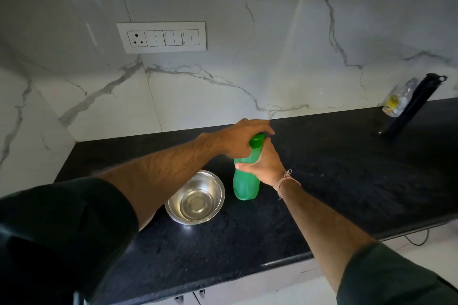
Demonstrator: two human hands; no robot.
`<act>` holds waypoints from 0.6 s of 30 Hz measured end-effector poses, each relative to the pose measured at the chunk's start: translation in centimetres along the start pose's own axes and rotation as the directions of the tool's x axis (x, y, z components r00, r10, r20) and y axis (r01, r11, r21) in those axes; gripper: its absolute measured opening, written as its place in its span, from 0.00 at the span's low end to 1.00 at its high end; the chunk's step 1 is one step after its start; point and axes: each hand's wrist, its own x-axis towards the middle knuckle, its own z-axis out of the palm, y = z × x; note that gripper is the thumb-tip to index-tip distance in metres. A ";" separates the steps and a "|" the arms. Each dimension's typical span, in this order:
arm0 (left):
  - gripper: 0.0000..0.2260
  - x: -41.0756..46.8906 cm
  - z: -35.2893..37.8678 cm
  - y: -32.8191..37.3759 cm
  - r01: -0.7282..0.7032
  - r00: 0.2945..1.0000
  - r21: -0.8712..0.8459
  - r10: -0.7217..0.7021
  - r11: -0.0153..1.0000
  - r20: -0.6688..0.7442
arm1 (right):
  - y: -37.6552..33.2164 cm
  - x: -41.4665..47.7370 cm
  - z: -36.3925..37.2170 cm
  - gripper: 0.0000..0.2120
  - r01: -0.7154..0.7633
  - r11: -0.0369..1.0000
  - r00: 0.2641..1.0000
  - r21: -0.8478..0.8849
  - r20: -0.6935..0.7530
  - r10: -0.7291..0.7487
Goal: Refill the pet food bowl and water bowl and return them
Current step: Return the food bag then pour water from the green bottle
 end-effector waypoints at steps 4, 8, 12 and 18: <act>0.28 0.6 0.6 0.1 0.188 0.968 0.185 -0.150 0.965 -0.201 | 0.0 -0.1 0.1 0.33 0.024 0.999 1.000 -0.043 0.004 -0.024; 0.35 0.2 0.4 -0.3 0.012 0.998 -0.025 -0.014 1.000 -0.057 | 0.1 -0.1 0.0 0.39 0.006 1.000 1.000 0.000 -0.005 -0.006; 0.26 0.5 0.3 -0.6 0.074 0.986 -0.017 -0.075 0.997 -0.148 | 0.2 0.0 0.1 0.39 0.005 0.999 1.000 -0.047 0.009 -0.004; 0.28 0.9 3.2 0.1 0.322 0.819 -0.097 -0.328 0.942 -0.470 | 0.5 -0.3 0.3 0.40 -0.024 1.000 1.000 -0.002 -0.008 0.024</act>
